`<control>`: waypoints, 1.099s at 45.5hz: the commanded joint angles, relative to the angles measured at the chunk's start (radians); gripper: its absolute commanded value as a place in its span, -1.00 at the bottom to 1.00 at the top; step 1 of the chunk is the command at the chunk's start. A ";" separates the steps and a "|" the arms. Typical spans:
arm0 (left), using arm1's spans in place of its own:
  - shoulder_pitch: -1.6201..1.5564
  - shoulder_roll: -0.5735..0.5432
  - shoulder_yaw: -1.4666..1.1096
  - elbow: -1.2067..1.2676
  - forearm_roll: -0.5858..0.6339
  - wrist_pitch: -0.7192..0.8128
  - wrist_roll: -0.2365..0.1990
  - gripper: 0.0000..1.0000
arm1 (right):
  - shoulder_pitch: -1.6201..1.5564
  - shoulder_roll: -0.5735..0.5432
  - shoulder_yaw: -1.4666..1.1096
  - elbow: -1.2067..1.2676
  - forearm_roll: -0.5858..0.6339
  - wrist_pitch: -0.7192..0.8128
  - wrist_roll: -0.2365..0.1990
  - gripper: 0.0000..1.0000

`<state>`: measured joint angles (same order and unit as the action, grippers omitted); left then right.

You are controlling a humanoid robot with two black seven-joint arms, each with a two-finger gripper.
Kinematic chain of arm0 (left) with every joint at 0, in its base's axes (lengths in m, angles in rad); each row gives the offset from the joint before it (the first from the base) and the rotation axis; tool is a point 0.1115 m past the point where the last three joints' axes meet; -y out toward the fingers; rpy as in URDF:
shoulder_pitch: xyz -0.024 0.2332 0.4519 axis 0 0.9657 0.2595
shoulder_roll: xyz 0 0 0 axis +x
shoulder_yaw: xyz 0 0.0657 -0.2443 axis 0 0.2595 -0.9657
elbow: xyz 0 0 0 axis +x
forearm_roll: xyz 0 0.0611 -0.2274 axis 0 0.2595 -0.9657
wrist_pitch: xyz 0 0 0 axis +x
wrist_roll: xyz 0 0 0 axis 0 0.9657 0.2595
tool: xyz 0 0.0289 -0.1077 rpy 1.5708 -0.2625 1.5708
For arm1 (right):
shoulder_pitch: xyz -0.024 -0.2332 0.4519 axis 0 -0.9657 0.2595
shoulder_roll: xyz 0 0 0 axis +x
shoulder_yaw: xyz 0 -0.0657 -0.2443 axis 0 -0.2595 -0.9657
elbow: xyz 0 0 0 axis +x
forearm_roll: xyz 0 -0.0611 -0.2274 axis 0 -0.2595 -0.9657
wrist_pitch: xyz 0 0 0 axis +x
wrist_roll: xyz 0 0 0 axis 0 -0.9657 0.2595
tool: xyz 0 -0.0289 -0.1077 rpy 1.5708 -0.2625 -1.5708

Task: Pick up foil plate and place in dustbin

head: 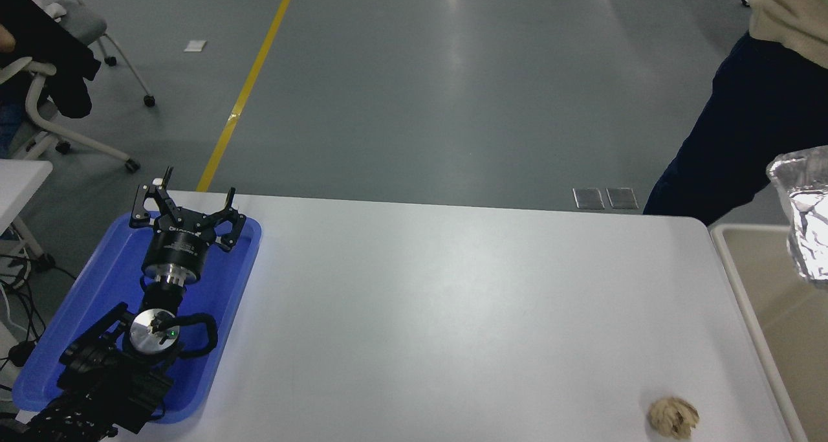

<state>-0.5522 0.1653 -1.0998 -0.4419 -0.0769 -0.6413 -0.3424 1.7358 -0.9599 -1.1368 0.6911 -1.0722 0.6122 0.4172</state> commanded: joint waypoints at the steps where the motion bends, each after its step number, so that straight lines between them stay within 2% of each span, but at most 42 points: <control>1: 0.000 0.000 0.000 0.000 -0.001 0.003 -0.001 1.00 | -0.321 0.016 0.009 -0.237 -0.018 -0.233 0.038 -1.00; 12: 0.000 0.000 -0.002 0.000 -0.001 0.003 -0.001 1.00 | -0.672 0.124 0.009 -0.465 0.153 -0.431 0.035 -1.00; 22: 0.002 0.000 -0.002 0.000 -0.001 0.003 -0.003 1.00 | -0.938 0.227 0.009 -0.636 0.360 -0.497 0.022 -1.00; 27: 0.002 0.000 -0.002 0.000 -0.001 0.005 -0.003 1.00 | -1.007 0.266 0.011 -0.651 0.422 -0.528 -0.001 -1.00; 35: 0.001 -0.001 -0.002 0.000 -0.001 0.005 -0.003 1.00 | -1.073 0.314 0.040 -0.651 0.479 -0.578 -0.055 -1.00; 50: 0.000 -0.001 -0.002 0.000 -0.001 0.005 -0.003 1.00 | -1.104 0.351 0.101 -0.653 0.479 -0.601 -0.084 -1.00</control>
<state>-0.5511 0.1643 -1.1014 -0.4418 -0.0784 -0.6368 -0.3450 0.6762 -0.6402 -1.0639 0.0505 -0.6166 0.0380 0.3570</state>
